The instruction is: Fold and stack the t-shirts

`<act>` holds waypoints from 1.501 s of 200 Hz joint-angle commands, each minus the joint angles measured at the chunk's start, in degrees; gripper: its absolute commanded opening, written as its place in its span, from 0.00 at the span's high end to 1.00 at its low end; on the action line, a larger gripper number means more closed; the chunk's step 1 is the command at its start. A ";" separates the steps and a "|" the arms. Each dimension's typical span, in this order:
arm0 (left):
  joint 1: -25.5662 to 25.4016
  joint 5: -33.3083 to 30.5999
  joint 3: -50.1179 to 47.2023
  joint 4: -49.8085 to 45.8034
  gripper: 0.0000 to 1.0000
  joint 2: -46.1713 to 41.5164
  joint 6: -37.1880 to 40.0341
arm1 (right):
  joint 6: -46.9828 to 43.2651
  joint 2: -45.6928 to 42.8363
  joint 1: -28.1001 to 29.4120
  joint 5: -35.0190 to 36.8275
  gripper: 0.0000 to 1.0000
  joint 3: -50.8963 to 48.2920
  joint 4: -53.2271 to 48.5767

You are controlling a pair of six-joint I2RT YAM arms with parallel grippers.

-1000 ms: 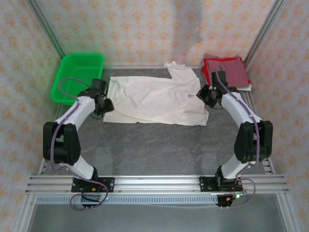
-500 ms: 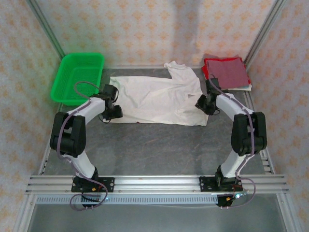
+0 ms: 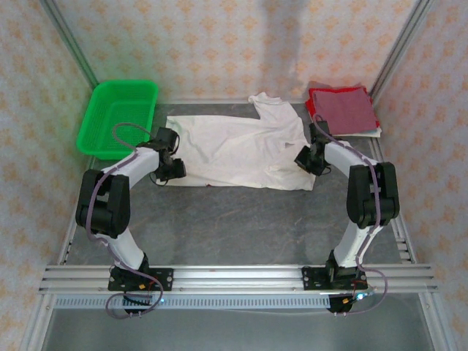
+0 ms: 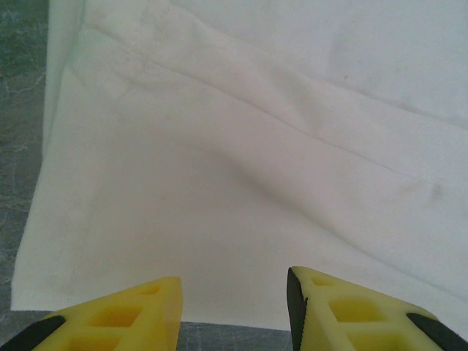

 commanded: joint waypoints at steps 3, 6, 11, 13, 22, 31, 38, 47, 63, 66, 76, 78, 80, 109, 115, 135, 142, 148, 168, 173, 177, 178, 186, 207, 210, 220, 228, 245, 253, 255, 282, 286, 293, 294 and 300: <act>-0.55 -1.33 -0.66 0.89 0.58 -0.60 -0.33 | 0.40 -0.89 -0.31 0.29 1.00 1.54 1.04; -0.49 -1.39 -0.68 0.87 0.58 -0.61 -0.36 | 0.49 -0.89 -0.32 0.29 1.00 1.80 1.04; -0.55 -1.41 -0.70 0.89 0.58 -0.54 -0.45 | 0.49 -1.01 -0.27 0.29 1.00 2.16 1.04; -0.55 -1.41 -0.70 0.89 0.58 -0.52 -0.46 | 0.49 -1.02 -0.23 0.29 1.00 2.33 1.00; -0.54 -1.41 -0.70 0.87 0.58 -0.52 -0.51 | 0.62 -0.94 -0.09 0.22 1.00 3.28 0.76; -0.55 -1.87 -0.83 1.04 0.58 -0.60 -0.67 | 0.58 -0.73 0.12 0.21 1.00 4.37 0.56; -0.55 -2.38 -1.02 1.24 0.58 -0.93 -0.98 | 0.61 -0.47 0.24 0.21 1.00 5.25 0.27; -0.54 -3.32 -1.24 1.41 0.58 -1.49 -1.37 | 0.54 -0.03 0.56 0.15 1.00 6.58 -0.13; -0.37 -5.09 -1.86 1.59 0.58 -2.59 -2.19 | 0.58 0.61 1.16 0.27 1.00 8.72 -0.45; -0.35 -5.32 -1.90 1.66 0.58 -2.81 -2.28 | 0.61 0.71 1.29 0.29 1.00 9.07 -0.45; -0.16 -5.49 -2.06 1.85 0.58 -3.12 -2.44 | 0.59 1.33 1.74 0.08 1.00 10.59 -0.74; -0.13 -5.47 -2.10 1.85 0.58 -3.10 -2.41 | 0.58 1.43 1.77 0.05 1.00 10.72 -0.82; -0.08 -5.43 -2.02 1.85 0.58 -3.10 -2.40 | 0.62 1.64 1.88 -0.04 1.00 11.15 -0.95; 0.02 -5.36 -1.80 1.52 0.58 -3.03 -1.61 | 0.74 2.99 2.53 -0.20 1.00 13.59 -1.38; 0.05 -5.36 -1.82 1.51 0.58 -2.99 -1.51 | 0.92 2.96 2.55 -0.16 0.93 13.46 -1.29; 0.17 -5.35 -2.34 2.82 0.58 -4.08 -1.41 | 1.69 1.35 2.07 0.36 0.77 10.25 0.77; 0.39 -4.84 -2.16 3.29 0.57 -4.19 -1.26 | 1.93 0.72 1.70 0.60 0.73 8.96 1.19; 0.62 -4.52 -1.71 3.43 0.57 -4.13 -1.24 | 1.90 0.29 1.27 0.73 0.71 7.97 1.18; 1.17 -3.98 0.02 3.43 0.57 -2.95 -1.25 | 2.00 -1.65 -0.49 0.59 0.65 4.10 1.73; 1.12 -3.75 0.44 3.44 0.57 -2.56 -1.25 | 1.96 -2.35 -0.77 1.00 0.65 3.04 1.83; 1.13 -3.50 0.71 3.52 0.57 -2.27 -1.25 | 1.80 -2.93 -0.98 1.38 0.64 2.35 1.83; 1.17 -3.42 0.79 3.52 0.57 -2.19 -1.25 | 1.76 -3.03 -1.04 1.50 0.63 2.17 1.83; 1.17 -2.68 1.33 3.66 0.57 -1.55 -1.25 | 1.43 -3.91 -1.38 2.40 0.60 0.97 1.59; 1.17 -1.51 1.76 3.96 0.57 0.11 -1.51 | 0.78 -5.02 -2.28 2.55 0.59 -1.41 1.39; 1.13 -1.42 1.76 4.01 0.57 0.26 -1.56 | 0.72 -5.06 -2.32 2.43 0.59 -1.59 1.40; 1.11 -1.07 1.61 4.19 0.57 0.61 -1.69 | 0.45 -5.07 -2.33 2.32 0.57 -1.96 1.13; 1.14 -0.85 1.28 4.38 0.57 0.75 -1.78 | 0.25 -4.94 -2.33 2.03 0.57 -2.19 1.12; 1.14 -0.97 0.64 4.36 0.57 0.74 -1.76 | 0.16 -3.85 -2.33 0.47 0.58 -2.77 2.29; 1.12 -1.20 0.40 4.16 0.57 0.64 -1.69 | 0.14 -3.22 -2.37 -0.49 0.59 -2.77 2.80; 1.18 -1.29 0.36 4.15 0.57 0.63 -1.69 | 0.18 -3.11 -2.34 -0.67 0.60 -2.81 2.91; 1.19 -1.75 -0.34 3.83 0.57 -0.08 -1.61 | 0.69 -2.26 -2.33 -1.94 0.70 -2.95 5.24; 1.16 -1.72 -0.43 3.79 0.57 -0.20 -1.58 | 0.60 -2.16 -2.33 -2.26 0.72 -2.86 5.46; 1.18 -1.74 -0.47 3.66 0.57 -0.31 -1.56 | 0.61 -2.16 -2.33 -2.46 0.76 -2.61 5.61; 1.19 -1.70 -0.50 3.64 0.57 -0.33 -1.58 | 0.64 -2.17 -2.33 -2.44 0.76 -2.55 5.61; 1.19 -1.76 -0.52 3.53 0.57 -0.40 -1.61 | 0.60 -2.23 -2.34 -2.41 0.81 -2.34 5.68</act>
